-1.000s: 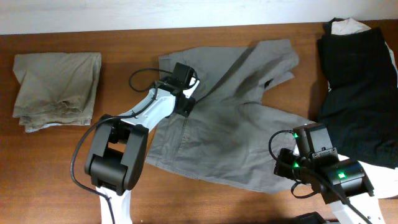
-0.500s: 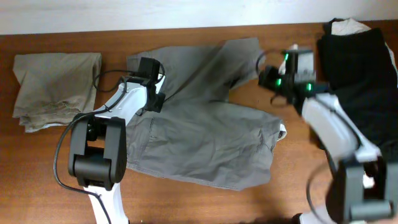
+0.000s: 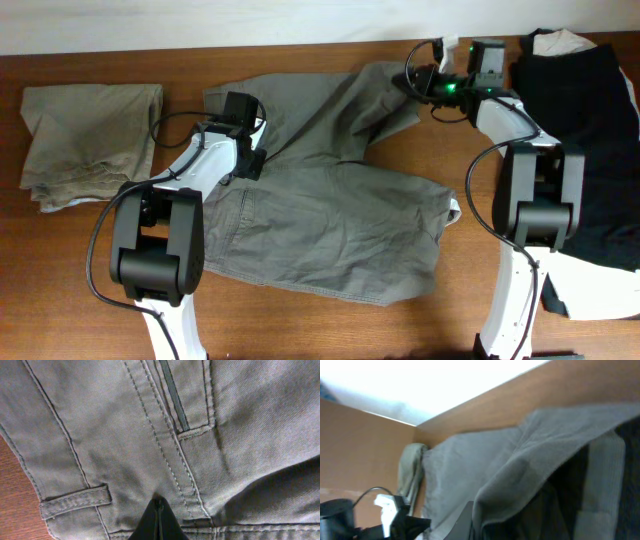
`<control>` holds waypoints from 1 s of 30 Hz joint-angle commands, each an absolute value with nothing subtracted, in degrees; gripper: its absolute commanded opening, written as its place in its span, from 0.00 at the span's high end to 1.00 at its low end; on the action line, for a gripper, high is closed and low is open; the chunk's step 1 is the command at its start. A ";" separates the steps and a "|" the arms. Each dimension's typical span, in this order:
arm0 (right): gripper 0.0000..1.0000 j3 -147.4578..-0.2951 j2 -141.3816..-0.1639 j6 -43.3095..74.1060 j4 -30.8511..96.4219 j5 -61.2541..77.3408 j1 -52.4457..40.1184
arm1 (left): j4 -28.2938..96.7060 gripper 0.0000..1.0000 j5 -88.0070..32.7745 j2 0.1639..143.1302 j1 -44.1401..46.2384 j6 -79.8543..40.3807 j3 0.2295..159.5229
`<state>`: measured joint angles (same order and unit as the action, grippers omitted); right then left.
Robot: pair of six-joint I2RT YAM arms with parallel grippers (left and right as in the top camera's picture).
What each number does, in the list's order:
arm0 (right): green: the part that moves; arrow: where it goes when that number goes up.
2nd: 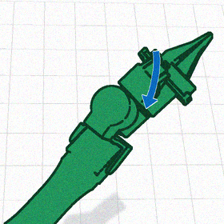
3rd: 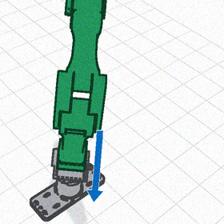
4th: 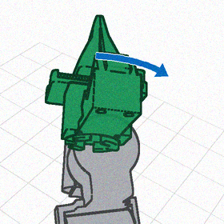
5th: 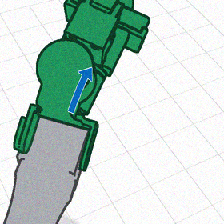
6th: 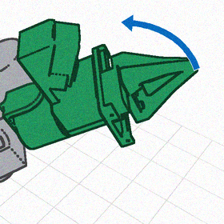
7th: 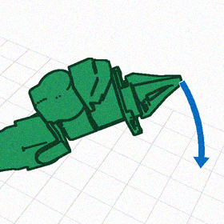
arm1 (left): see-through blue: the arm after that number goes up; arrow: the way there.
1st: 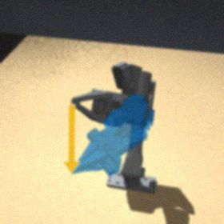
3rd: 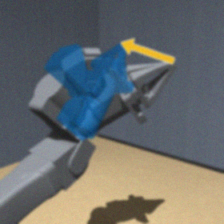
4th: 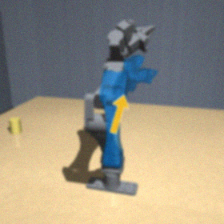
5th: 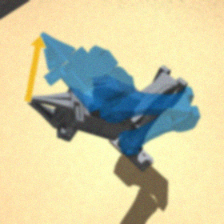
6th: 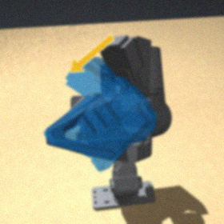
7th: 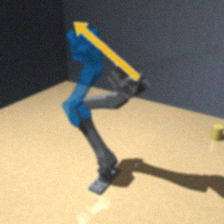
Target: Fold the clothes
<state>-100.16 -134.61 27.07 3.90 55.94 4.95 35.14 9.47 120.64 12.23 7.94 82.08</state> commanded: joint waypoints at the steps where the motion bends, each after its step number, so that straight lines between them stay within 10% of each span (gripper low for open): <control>1: 0.96 -104.27 -124.42 16.49 5.06 59.81 5.17 | 35.22 0.99 6.83 123.17 12.75 8.29 80.34; 3: 0.96 -104.27 -119.79 1.15 15.51 52.90 3.90 | 35.20 0.99 6.83 123.17 12.75 8.27 80.34; 7: 0.90 -112.88 -115.74 12.10 31.73 26.11 3.29 | 35.51 0.99 6.83 123.17 12.75 8.27 80.34; 8: 0.20 -118.45 -115.74 12.93 40.58 17.50 3.40 | 35.38 0.99 6.85 123.17 12.75 8.27 80.34; 9: 0.01 -120.14 -115.74 12.91 45.01 12.27 3.40 | 35.24 0.99 6.83 123.17 12.75 8.27 80.34; 13: 0.00 -118.26 -120.97 8.10 58.06 13.21 6.76 | 35.24 0.99 6.85 123.17 12.75 8.27 80.34; 18: 0.26 -117.84 -135.44 -13.65 65.34 32.27 11.77 | 35.20 0.99 6.83 123.17 12.75 8.27 80.34; 30: 0.13 -114.93 -140.38 -0.34 30.70 40.49 5.21 | 34.30 0.99 6.85 123.17 12.75 8.29 80.34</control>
<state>-114.69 -139.17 -2.37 30.09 38.87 5.26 34.50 8.78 120.64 12.45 7.94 82.06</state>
